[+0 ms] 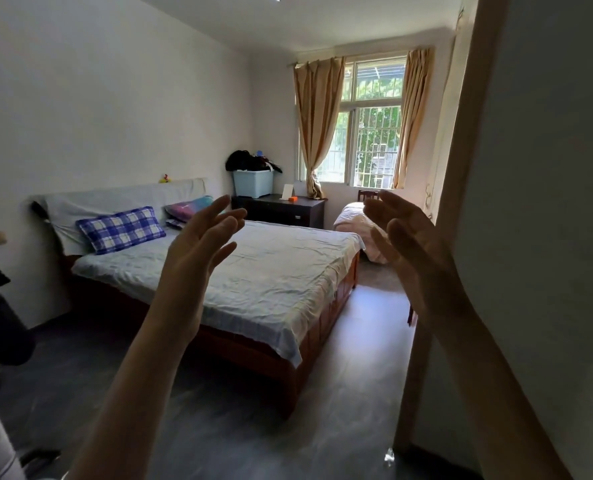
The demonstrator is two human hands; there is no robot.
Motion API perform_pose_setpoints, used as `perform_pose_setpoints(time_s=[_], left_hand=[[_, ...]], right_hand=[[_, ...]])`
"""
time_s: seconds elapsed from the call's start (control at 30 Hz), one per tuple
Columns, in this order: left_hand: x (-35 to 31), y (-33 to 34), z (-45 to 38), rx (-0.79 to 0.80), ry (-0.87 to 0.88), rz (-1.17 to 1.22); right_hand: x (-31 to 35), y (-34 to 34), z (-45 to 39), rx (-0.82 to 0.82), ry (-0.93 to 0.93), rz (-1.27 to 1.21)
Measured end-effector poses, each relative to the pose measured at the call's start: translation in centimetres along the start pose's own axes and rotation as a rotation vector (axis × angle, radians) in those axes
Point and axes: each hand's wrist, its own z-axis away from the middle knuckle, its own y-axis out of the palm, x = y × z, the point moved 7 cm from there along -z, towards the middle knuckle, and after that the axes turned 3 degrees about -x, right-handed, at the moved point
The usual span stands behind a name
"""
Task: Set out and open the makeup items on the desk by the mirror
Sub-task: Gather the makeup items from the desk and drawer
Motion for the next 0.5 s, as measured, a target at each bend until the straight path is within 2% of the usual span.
perform_pose_setpoints(time_s=[0.27,0.5], left_hand=[[7.9,0.9,-8.0,-0.016,-0.026,0.000],[13.9,1.0,-18.8,0.013,-0.016,0.003]], right_hand=[[-8.7,-1.2,-6.8,-0.012,0.014,-0.032],[-16.0,-0.5,-16.4,-0.011,0.021,-0.002]])
